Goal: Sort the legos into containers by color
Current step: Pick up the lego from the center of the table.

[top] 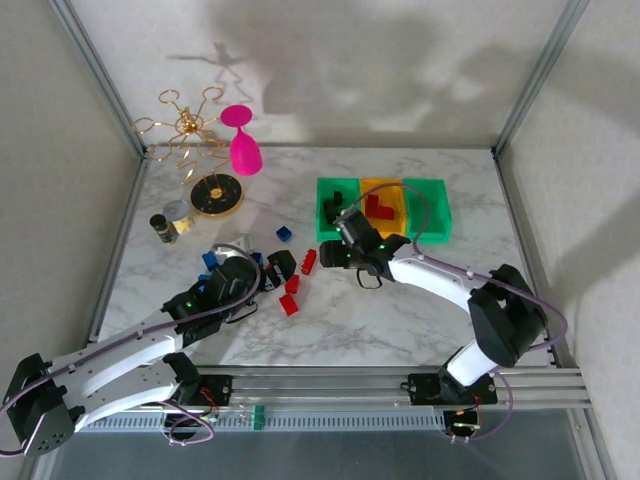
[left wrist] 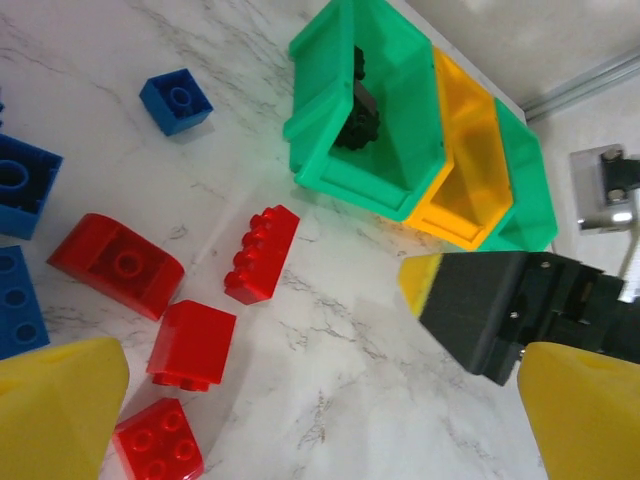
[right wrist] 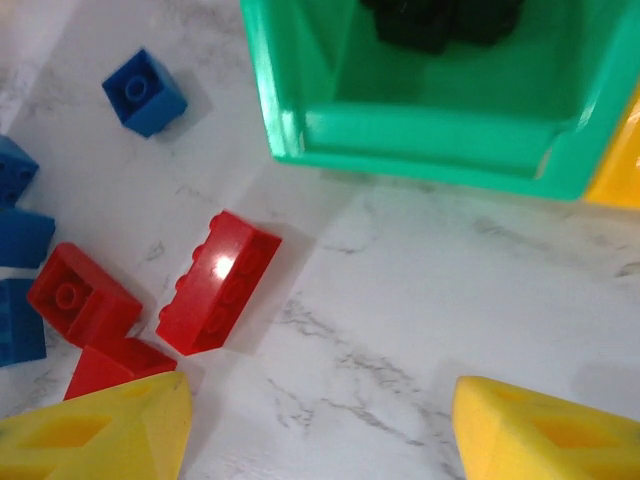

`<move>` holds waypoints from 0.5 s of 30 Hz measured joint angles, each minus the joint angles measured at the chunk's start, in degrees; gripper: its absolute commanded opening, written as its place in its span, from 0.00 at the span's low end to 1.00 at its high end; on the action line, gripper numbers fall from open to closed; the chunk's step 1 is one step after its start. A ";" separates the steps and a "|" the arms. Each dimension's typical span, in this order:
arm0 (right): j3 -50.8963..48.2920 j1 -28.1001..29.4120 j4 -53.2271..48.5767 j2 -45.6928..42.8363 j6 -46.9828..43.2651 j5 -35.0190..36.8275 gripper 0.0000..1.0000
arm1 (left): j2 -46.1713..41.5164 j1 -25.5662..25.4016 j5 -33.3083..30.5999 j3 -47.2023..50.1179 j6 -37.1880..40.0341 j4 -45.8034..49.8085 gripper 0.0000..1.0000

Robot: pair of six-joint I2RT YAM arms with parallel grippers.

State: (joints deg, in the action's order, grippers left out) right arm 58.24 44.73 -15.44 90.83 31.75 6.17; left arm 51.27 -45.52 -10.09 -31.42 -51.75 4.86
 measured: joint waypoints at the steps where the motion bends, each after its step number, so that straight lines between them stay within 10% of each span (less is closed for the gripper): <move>1: 0.42 0.42 0.24 1.36 0.59 -0.13 0.73 | -0.42 0.00 -0.26 0.28 -0.20 0.26 1.00; 15: 15.85 4.37 1.25 20.06 8.09 1.49 0.67 | -4.00 0.00 -3.39 1.66 -1.03 3.56 0.99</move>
State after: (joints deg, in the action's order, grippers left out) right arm 74.08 49.10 -14.20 110.89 39.83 7.66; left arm 47.27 -45.52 -13.47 -29.76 -52.77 8.43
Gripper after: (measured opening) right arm 0.685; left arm 0.996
